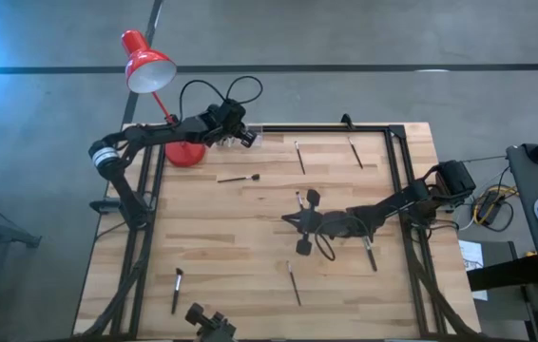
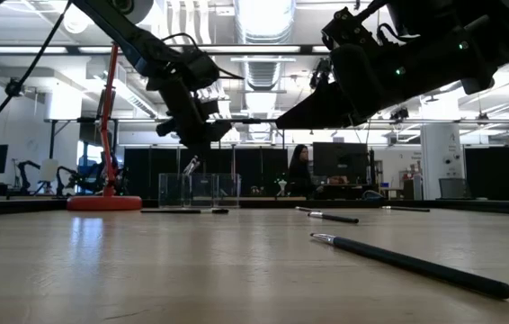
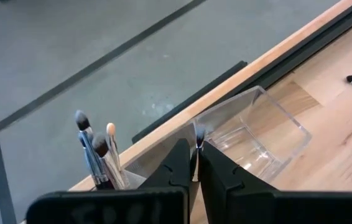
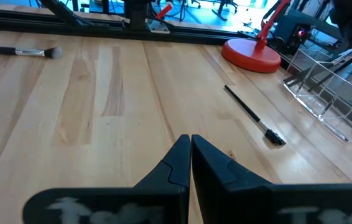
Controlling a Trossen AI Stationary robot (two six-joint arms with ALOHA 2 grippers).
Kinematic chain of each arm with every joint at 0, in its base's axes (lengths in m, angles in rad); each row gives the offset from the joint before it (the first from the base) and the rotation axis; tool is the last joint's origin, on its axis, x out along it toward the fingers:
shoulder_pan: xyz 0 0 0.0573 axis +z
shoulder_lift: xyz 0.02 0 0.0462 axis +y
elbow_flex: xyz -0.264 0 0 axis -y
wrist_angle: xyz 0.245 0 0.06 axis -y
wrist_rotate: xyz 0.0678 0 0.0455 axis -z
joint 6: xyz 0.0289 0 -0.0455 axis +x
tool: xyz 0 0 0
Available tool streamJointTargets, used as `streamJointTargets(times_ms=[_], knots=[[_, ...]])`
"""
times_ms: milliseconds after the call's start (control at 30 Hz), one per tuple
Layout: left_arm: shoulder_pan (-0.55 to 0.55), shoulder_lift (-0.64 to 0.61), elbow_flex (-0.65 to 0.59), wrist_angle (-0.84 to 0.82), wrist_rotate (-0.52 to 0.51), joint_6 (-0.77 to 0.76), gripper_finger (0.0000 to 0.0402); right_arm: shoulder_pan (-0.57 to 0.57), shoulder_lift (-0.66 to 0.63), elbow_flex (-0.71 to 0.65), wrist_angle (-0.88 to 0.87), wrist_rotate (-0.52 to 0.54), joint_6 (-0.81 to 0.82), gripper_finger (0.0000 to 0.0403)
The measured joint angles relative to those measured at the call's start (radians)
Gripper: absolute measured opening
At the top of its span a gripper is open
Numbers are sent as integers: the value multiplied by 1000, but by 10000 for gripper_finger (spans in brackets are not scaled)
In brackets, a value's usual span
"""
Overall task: Pick & Place Makeup Supplies
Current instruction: Put the makeup brush into the transparent organizer, then adjust the transparent organizer on the table
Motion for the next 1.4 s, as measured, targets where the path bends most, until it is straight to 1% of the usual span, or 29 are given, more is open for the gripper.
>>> streamJointTargets(times_ms=[300,600,733,933,1033,1133,1267,1333,1400], knots=[[2,40,0,15,-8,-5,28,0,0,0,-1,0,0,8],[2,24,0,4,-7,-5,64,0,0,0,-2,0,1,8],[2,1,18,-42,-8,-5,71,0,0,0,-2,0,1,8],[-9,-12,85,-161,1,11,71,0,0,0,-2,0,2,8],[-32,-13,100,-194,63,50,67,0,0,0,-3,0,2,8],[-75,-13,91,-199,114,109,53,0,0,0,-3,0,0,8],[-132,-13,69,-190,119,188,23,0,0,0,-3,0,1,8],[-142,-13,58,-162,118,190,7,0,0,0,-3,0,1,8],[-144,-13,43,-137,116,183,3,0,0,0,-2,0,3,8]])
